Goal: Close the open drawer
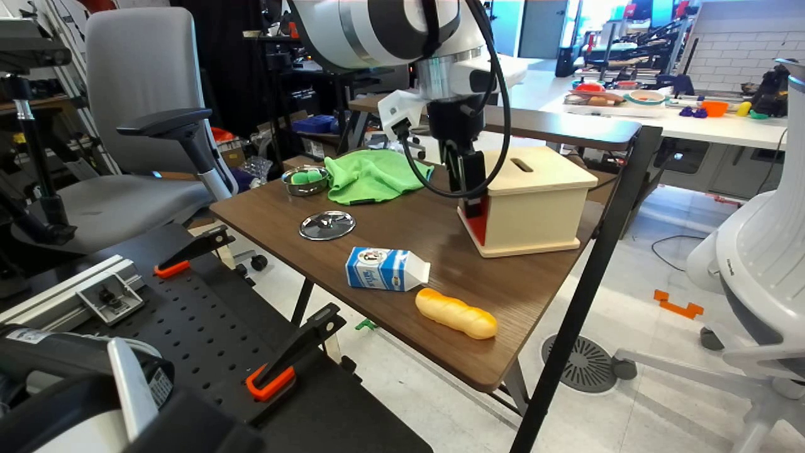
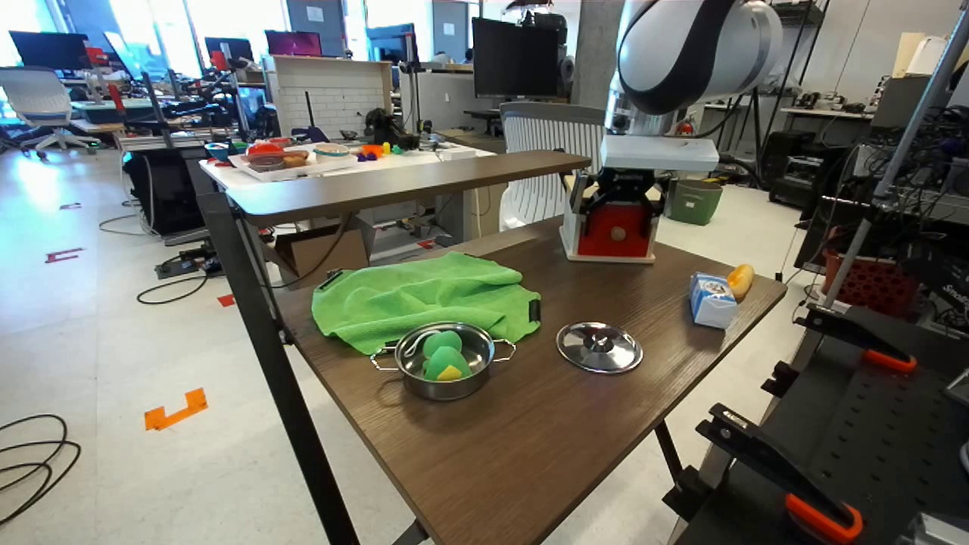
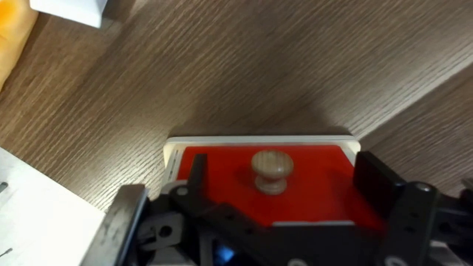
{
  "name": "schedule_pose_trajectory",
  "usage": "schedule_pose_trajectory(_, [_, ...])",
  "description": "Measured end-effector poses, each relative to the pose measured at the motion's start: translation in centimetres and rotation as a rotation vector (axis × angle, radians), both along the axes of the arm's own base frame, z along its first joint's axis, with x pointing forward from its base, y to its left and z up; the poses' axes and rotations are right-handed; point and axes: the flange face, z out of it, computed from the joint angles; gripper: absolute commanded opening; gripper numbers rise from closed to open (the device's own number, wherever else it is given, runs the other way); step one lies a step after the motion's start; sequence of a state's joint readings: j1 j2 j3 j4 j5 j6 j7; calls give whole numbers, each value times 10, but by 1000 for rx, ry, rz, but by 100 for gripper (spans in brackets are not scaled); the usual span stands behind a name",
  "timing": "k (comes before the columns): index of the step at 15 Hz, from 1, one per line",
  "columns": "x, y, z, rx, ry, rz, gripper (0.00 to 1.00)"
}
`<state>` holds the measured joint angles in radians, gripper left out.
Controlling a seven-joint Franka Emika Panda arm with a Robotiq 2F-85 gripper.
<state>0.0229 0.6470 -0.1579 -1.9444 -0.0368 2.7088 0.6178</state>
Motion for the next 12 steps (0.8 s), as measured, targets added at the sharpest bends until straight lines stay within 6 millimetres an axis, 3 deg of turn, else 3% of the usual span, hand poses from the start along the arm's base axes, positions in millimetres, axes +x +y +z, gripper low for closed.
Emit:
schedule_pose_trajectory(6, [-5,7,14,1,-4,69,100])
schedule_pose_trajectory(12, [-42,10,80,3,-38,177,100])
